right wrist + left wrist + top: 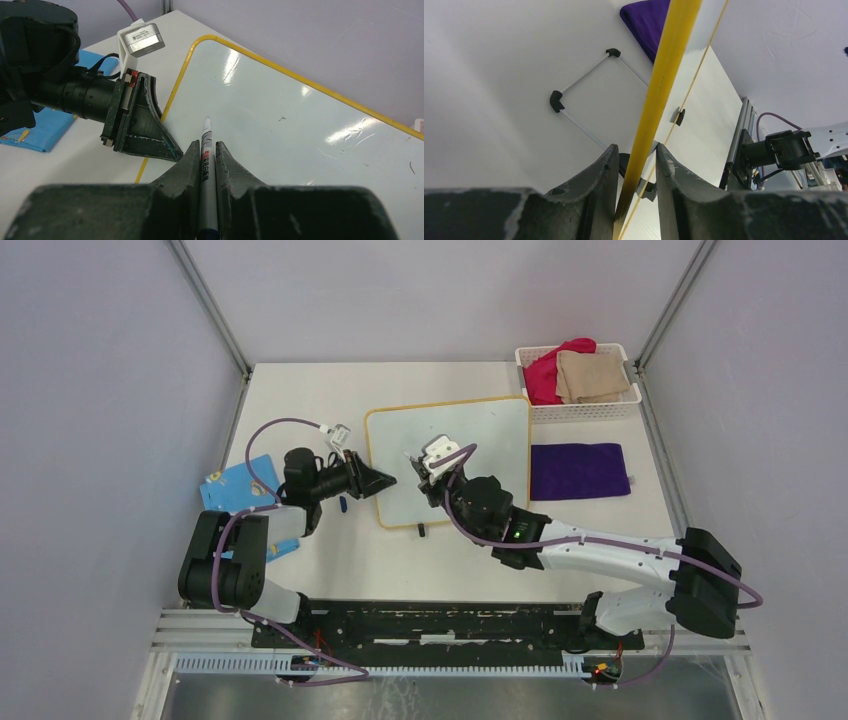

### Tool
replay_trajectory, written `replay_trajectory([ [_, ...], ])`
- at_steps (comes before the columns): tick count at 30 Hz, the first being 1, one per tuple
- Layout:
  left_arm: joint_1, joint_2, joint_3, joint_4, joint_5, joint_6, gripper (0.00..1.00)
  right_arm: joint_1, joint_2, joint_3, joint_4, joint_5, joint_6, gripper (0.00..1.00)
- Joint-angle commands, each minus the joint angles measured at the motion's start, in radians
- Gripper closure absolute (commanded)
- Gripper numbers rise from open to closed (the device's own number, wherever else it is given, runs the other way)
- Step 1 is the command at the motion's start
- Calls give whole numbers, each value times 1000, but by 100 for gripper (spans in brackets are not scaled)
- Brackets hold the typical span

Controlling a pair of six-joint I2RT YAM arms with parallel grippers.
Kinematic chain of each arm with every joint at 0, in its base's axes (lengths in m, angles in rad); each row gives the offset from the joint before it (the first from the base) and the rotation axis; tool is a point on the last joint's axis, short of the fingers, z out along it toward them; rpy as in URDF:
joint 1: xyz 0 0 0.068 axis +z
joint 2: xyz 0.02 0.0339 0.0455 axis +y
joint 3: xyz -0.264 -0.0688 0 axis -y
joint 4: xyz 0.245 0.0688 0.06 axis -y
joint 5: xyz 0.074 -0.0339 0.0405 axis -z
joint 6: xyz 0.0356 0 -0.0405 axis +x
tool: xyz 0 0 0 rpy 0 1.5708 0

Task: Write a sentence on the whiteboard

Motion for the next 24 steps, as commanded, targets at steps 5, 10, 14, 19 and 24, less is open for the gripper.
replay_trajectory([
  [5, -6, 6, 24, 17, 3, 31, 64, -13, 49, 81, 73, 21, -4, 100],
  [10, -6, 3, 29, -4, -3, 40, 62, -20, 100, 132, 79, 25, -16, 100],
  [14, -6, -3, 34, -26, -16, 51, 54, -28, 141, 172, 73, 30, -26, 100],
  [19, -6, -7, 36, -42, -24, 60, 52, -46, 182, 208, 65, 30, -26, 100],
  [24, -6, -8, 39, -53, -27, 66, 54, -64, 215, 233, 61, 26, -12, 100],
])
